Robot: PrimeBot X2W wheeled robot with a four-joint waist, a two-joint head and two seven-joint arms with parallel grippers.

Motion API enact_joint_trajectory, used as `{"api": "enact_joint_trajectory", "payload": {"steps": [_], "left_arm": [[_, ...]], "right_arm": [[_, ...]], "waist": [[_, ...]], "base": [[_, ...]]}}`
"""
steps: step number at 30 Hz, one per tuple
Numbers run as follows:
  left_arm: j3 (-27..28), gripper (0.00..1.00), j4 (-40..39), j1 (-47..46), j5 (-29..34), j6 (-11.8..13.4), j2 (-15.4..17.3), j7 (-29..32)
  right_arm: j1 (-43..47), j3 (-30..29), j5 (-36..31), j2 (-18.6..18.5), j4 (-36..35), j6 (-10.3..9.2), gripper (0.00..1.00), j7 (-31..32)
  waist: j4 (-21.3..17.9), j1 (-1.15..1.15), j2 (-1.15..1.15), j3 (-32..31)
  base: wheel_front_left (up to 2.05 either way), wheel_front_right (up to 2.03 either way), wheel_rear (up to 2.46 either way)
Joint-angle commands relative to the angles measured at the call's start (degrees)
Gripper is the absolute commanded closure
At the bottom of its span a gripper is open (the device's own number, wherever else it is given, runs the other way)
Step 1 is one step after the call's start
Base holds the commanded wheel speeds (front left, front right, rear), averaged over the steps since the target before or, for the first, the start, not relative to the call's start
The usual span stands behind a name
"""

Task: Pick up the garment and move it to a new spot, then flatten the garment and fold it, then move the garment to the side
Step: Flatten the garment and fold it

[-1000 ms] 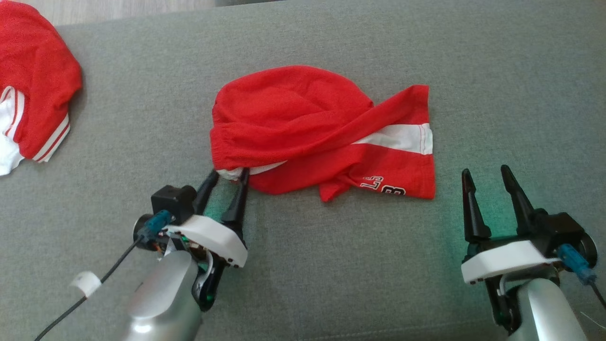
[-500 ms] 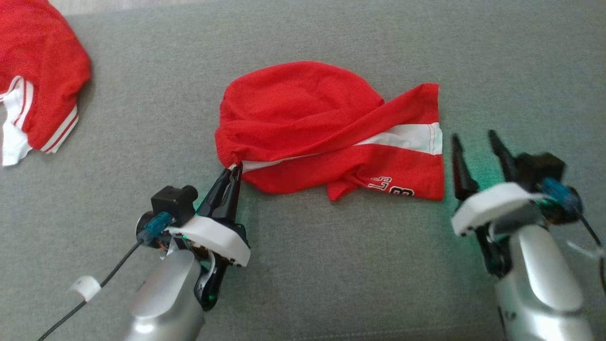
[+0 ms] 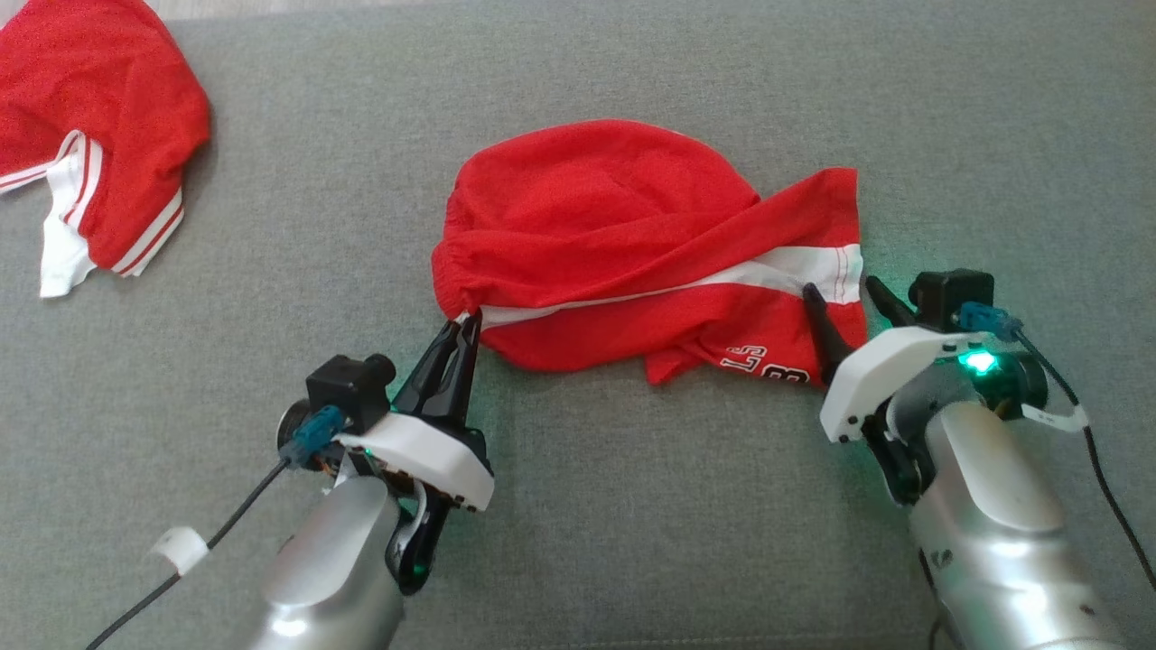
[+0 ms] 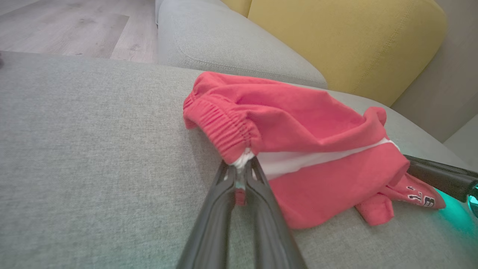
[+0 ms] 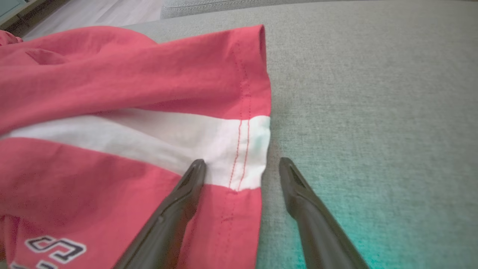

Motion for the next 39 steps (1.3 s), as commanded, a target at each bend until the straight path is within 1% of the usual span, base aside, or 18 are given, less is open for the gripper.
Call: {"api": "enact_joint_trajectory", "payload": {"steps": [1, 6, 13, 17, 20, 23, 27, 29, 31, 32, 33, 34, 35, 37, 38, 39], "left_arm": [[1.6, 1.00, -1.6, -1.8, 0.1, 0.2, 0.6, -0.9], [1.7, 1.00, -1.7, -1.3, 0.0, 0.3, 0.8, -1.0], [1.6, 1.00, -1.7, -0.8, -0.2, 0.3, 1.0, -1.0], [1.5, 1.00, -1.7, -0.8, -0.3, 0.4, 1.2, -1.0], [1.4, 1.00, -1.8, -0.7, -0.4, 0.5, 1.3, -1.1], [1.4, 1.00, -1.8, -0.7, -0.5, 0.6, 1.4, -1.1], [1.3, 1.00, -1.9, -0.8, -0.7, 0.7, 1.5, -1.1], [1.2, 1.00, -1.9, -1.0, -0.8, 0.7, 1.5, -1.1], [1.2, 1.00, -1.9, -1.2, -0.9, 0.7, 1.5, -1.1], [1.2, 1.00, -1.9, -1.2, -0.9, 0.7, 1.5, -1.1], [1.1, 1.00, -1.9, -1.3, -0.9, 0.7, 1.5, -1.1], [1.1, 1.00, -1.9, -1.4, -0.9, 0.8, 1.6, -1.1], [1.1, 1.00, -1.9, -1.4, -0.9, 0.8, 1.6, -1.1], [1.2, 1.00, -1.9, -1.5, -1.0, 0.8, 1.6, -1.1], [1.2, 1.00, -2.0, -1.5, -1.0, 0.8, 1.6, -1.1], [1.3, 1.00, -2.1, -1.5, -1.1, 0.9, 1.6, -1.1]], "right_arm": [[-2.4, 1.9, 1.1, -0.1, -0.6, 0.43, 0.00, -0.8], [-4.5, 4.7, 2.8, -0.1, 2.1, 0.43, 0.00, -3.0], [-6.2, 8.6, 5.7, -0.1, 4.6, 0.43, 0.00, -4.4], [-7.5, 8.6, 4.7, -0.1, 5.8, 0.43, 0.00, -6.6], [-8.5, 8.0, 2.4, -0.1, 6.4, 0.43, 0.00, -8.2], [-8.6, 8.9, 3.4, -0.1, 6.4, 0.43, 0.00, -8.0], [-8.9, 9.9, 4.4, -0.1, 7.1, 0.43, 0.08, -6.6], [-9.3, 9.6, 4.8, -0.1, 7.7, 0.43, 0.14, -6.3], [-9.7, 9.5, 5.6, -0.1, 8.3, 0.43, 0.30, -6.1], [-10.0, 9.5, 5.9, -0.1, 8.7, 0.43, 0.45, -6.2], [-10.4, 9.3, 5.8, -0.1, 9.2, 0.43, 0.55, -6.2], [-10.8, 9.0, 5.5, -0.1, 9.8, 0.43, 0.60, -6.3], [-10.8, 9.0, 5.5, -0.1, 9.8, 0.43, 0.60, -6.3], [-11.7, 8.0, 4.7, -0.1, 11.0, 0.43, 0.82, -6.9], [-12.1, 7.6, 4.4, -0.1, 11.4, 0.43, 1.00, -7.2], [-12.3, 7.4, 4.3, -0.1, 11.7, 0.43, 1.00, -7.5]], "waist": [[0.0, 0.00, 0.00, 0.0], [-0.1, 0.00, 0.00, -0.1], [-0.3, 0.00, 0.00, -0.3], [-0.4, 0.00, 0.00, -0.2], [-0.5, 0.00, 0.00, -0.2], [-0.5, 0.00, 0.00, -0.1], [-0.5, 0.00, 0.00, 0.2], [-0.5, 0.00, 0.00, 0.3], [-0.4, 0.00, 0.00, 0.5], [-0.3, 0.00, 0.00, 0.6], [-0.3, 0.00, 0.00, 0.6], [-0.2, 0.00, 0.00, 0.7], [-0.2, 0.00, 0.00, 0.7], [-0.1, 0.00, 0.00, 0.7], [0.0, 0.00, 0.00, 0.7], [0.0, 0.00, 0.00, 0.6]], "base": [[0.00, 0.00, 0.00], [0.00, 0.00, 0.00], [0.00, 0.00, 0.00], [0.00, 0.00, 0.00], [0.00, 0.00, 0.00], [0.00, 0.00, 0.00], [0.00, 0.00, 0.00], [0.00, 0.00, 0.00], [0.00, 0.00, 0.00], [0.00, 0.00, 0.00], [0.00, 0.00, 0.00], [0.00, 0.00, 0.00], [0.00, 0.00, 0.00], [0.00, 0.00, 0.00], [0.00, 0.00, 0.00], [0.00, 0.00, 0.00]]}}
